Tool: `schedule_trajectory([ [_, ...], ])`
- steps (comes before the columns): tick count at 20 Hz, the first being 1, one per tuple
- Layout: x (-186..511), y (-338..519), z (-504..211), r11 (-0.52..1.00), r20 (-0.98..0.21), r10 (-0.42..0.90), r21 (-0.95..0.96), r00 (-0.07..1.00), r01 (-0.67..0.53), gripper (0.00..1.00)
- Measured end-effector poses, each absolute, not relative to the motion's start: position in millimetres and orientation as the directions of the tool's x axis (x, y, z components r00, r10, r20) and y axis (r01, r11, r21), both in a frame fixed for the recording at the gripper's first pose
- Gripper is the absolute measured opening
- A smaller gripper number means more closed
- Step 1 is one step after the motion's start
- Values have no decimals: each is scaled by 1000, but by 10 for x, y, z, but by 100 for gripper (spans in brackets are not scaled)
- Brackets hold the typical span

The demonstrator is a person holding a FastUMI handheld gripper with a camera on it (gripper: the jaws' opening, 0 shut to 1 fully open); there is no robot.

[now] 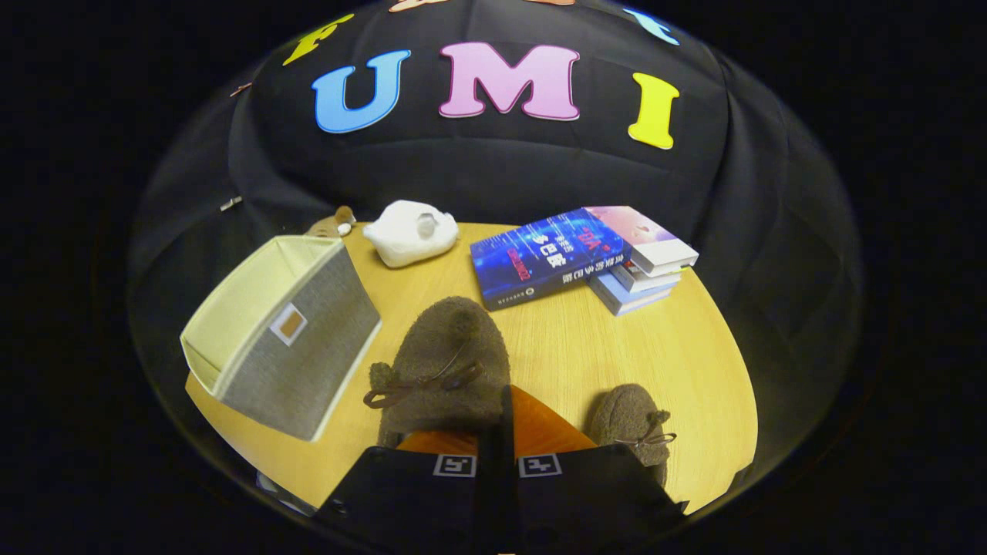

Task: Open the storage box then place both shoes into the box .Put the left shoe in first, then the right shoe, with the right side of both shoes facing outward in a uniform manner.

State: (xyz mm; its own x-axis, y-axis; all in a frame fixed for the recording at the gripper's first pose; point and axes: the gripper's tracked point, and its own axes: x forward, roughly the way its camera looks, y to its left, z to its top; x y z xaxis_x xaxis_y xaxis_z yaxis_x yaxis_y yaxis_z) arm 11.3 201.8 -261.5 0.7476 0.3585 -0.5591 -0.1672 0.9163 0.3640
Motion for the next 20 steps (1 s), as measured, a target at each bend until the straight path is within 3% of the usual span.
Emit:
schedule_trajectory([
  [6, 287, 2471, -1290, 886, -423, 390, 415, 818, -208, 5],
  [10, 338, 2967, -846, 871, -397, 416, 434, 819, -232, 5],
  [14, 409, 3496, -611, 854, -385, 433, 463, 815, -236, 5],
  [20, 494, 4150, -915, 885, -474, 382, 436, 793, -166, 5],
])
